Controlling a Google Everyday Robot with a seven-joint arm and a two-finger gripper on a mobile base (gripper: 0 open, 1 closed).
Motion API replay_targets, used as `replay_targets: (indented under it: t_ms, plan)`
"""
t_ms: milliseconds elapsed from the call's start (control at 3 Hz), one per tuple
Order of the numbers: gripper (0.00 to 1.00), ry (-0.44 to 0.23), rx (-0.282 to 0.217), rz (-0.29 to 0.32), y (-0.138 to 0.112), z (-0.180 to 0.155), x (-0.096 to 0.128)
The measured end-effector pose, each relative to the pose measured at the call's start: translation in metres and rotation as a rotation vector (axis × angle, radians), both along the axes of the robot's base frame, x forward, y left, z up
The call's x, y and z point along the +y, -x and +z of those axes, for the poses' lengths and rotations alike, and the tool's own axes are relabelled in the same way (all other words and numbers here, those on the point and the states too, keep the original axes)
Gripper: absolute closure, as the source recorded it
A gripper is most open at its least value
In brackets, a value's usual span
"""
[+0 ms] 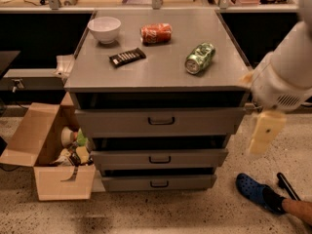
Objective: Open middle drawer
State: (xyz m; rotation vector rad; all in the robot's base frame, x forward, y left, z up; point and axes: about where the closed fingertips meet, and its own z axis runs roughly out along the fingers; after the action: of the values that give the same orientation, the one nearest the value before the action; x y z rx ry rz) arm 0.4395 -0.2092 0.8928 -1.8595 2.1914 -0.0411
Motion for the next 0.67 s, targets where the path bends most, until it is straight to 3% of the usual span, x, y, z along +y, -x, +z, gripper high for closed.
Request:
replay_targets:
  t_ms: [333,667]
  plan:
    - [0.00,-0.018,0.136,0.070,0.022,-0.120,0.014]
    - [0.00,-0.007,0.161,0.070,0.033,-0.126,0.012]
